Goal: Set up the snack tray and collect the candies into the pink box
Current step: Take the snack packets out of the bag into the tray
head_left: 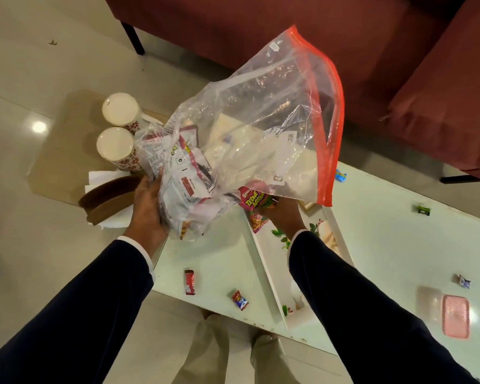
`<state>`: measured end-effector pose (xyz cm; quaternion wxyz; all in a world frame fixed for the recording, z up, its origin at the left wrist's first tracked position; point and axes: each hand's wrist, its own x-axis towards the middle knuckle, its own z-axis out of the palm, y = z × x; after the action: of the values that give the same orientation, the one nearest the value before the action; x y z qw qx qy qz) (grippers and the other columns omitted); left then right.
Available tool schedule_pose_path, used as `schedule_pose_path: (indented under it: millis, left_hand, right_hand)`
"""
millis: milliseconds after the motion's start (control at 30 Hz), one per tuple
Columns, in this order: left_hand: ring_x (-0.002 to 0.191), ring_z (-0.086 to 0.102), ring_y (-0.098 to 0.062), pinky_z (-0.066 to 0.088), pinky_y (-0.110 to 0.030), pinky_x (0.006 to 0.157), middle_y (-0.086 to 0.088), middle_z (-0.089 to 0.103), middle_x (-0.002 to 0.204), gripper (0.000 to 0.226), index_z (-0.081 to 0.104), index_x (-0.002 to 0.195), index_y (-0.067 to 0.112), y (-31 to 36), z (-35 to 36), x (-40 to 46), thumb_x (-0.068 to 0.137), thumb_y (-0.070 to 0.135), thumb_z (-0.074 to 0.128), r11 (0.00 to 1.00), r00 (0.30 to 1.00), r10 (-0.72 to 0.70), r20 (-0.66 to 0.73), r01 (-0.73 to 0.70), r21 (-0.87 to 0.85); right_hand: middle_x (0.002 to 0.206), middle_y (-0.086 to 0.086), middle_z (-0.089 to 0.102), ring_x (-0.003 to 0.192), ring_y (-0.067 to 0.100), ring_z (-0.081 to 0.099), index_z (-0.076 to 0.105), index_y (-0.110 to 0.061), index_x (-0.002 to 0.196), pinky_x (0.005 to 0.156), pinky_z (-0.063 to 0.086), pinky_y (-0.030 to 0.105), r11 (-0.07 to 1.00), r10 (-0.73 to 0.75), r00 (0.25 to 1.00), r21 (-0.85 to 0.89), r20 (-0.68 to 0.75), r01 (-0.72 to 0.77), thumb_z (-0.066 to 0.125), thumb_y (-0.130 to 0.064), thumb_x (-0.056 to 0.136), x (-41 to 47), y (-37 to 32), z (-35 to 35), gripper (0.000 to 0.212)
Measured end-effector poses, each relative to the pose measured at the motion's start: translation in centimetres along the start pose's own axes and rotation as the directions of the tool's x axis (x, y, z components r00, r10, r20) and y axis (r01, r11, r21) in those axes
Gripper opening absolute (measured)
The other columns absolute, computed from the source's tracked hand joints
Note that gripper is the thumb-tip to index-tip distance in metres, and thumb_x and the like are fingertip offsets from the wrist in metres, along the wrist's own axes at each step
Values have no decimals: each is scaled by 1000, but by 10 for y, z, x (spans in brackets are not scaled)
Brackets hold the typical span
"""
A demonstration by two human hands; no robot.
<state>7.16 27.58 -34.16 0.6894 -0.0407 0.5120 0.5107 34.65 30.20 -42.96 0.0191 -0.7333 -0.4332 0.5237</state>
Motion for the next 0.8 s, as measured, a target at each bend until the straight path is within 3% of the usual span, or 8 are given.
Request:
schedule_pose_path:
  millis: [133,233,333,433,533,633,700,800]
  left_hand:
    - [118,70,-31,60,-48,89,-9,70,133,70,52,149,23,-6,-2,2,88,57,61,1000,1000,4,19,-4,14]
    - [137,52,-40,42,-61,110,-16,53,151,111,44,154,23,-13,-1,-6,59,54,92,997,999,15,51,-19,71]
    - [125,62,-41,54,-59,95,-21,59,143,82,49,150,19,-31,4,-17,78,37,83,996,997,54,48,-57,69]
    - [124,62,-45,51,-63,100,-24,61,140,54,55,143,17,-55,5,-24,91,25,67,988,997,78,-8,-76,137]
    - [125,62,-44,52,-61,101,-21,64,137,43,56,142,12,-76,8,-32,99,16,60,970,992,124,-21,-117,213]
    - [124,63,-40,54,-57,100,-18,67,134,41,56,141,11,-92,17,-40,100,15,60,958,992,125,-24,-115,262]
    - [123,65,-39,53,-56,102,-17,68,134,40,57,140,11,-100,25,-44,101,16,60,953,994,109,-4,-103,286]
    - [113,71,-31,60,-45,91,-16,69,131,39,58,139,11,-113,39,-49,101,17,60,935,997,66,41,-76,346]
  right_hand:
    - [130,14,62,118,25,62,52,-6,138,79,52,26,915,-16,998,401,-64,40,70,-23,94,-46,-8,-26,50]
    - [110,18,61,85,10,68,53,0,126,70,57,24,681,-221,931,638,-289,360,49,-15,104,-94,-22,-66,26]
    - [93,14,61,75,19,62,58,6,117,64,55,22,579,-251,889,676,-384,456,61,-5,93,-132,-31,-111,27]
    - [82,-1,71,72,13,65,70,-14,97,66,54,20,673,-369,843,513,-392,533,68,-1,89,-167,-17,-147,15]
    - [85,-1,77,72,12,71,77,-23,93,68,58,20,788,-434,844,321,-316,526,70,-2,87,-188,-1,-172,23]
    - [103,12,77,90,27,76,76,-16,109,81,63,42,785,-489,872,442,11,435,73,-20,86,-194,10,-187,24]
    - [121,20,71,108,34,71,66,-6,125,94,58,45,805,-459,853,522,249,280,81,-44,79,-190,12,-182,61]
    - [135,17,63,117,26,64,54,2,136,96,56,38,822,-442,811,535,384,195,76,-5,86,-186,6,-159,55]
